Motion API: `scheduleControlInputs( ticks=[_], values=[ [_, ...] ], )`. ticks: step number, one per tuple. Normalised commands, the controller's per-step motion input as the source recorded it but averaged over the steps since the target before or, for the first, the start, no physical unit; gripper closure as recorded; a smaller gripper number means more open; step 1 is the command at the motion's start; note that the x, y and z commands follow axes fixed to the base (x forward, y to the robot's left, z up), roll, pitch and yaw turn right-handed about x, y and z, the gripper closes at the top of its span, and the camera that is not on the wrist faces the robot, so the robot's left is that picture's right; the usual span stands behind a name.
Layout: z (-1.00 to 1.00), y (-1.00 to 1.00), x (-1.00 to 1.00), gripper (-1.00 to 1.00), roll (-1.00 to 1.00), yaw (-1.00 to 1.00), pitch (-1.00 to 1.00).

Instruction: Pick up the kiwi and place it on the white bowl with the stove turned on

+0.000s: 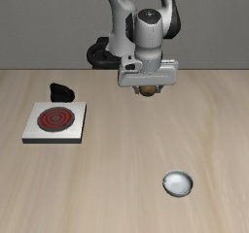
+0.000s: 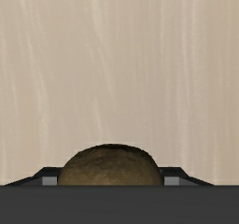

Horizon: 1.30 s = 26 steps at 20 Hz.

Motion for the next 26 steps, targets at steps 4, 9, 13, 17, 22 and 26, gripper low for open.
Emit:
scheduleControlInputs(
  ticks=[4,9,13,17,22,26],
  values=[
    [0.00,0.00,1.00,1.00,0.00,0.00,0.00],
    [0.00,0.00,1.00,1.00,0.00,0.00,0.00],
    [0.00,0.00,1.00,1.00,0.00,0.00,0.00],
    [0.00,0.00,1.00,1.00,0.00,0.00,0.00],
    [0.00,0.00,1.00,1.00,0.00,0.00,0.00],
    [0.00,0.00,1.00,1.00,0.00,0.00,0.00]
  ],
)
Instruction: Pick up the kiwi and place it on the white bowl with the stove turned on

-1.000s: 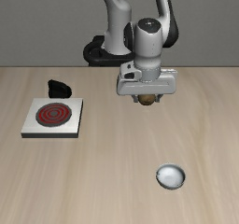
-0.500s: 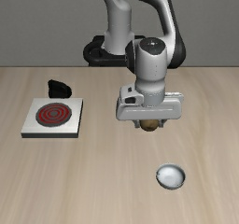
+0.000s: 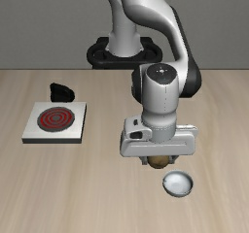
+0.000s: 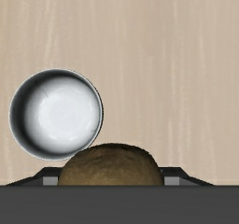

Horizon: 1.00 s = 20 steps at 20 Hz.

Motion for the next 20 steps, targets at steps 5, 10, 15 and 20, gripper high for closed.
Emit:
scheduleControlInputs(
  ticks=[5,10,15,20],
  values=[
    [0.00,0.80,0.20,1.00,0.00,0.00,0.00],
    [0.00,0.20,0.00,-1.00,0.00,0.00,0.00],
    [0.00,0.00,0.00,-1.00,0.00,0.00,0.00],
    [0.00,0.00,0.00,-1.00,0.00,0.00,0.00]
  ],
)
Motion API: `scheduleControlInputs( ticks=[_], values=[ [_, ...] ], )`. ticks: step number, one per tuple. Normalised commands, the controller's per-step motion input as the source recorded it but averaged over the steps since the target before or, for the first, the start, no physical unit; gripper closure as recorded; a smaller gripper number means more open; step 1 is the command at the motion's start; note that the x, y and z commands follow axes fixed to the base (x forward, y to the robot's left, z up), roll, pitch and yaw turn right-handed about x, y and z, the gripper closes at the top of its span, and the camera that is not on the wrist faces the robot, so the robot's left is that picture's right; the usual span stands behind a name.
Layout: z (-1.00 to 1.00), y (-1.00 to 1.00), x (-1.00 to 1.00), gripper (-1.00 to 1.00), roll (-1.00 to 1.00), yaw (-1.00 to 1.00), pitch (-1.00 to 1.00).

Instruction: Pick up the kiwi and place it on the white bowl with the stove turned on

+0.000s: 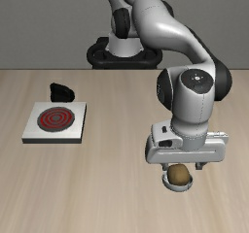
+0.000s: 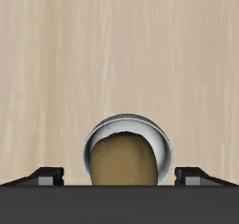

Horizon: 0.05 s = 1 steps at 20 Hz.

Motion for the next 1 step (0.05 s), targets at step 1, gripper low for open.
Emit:
scheduleControlInputs(
  ticks=[1],
  values=[
    [0.00,0.00,0.00,-1.00,0.00,0.00,0.00]
  ],
)
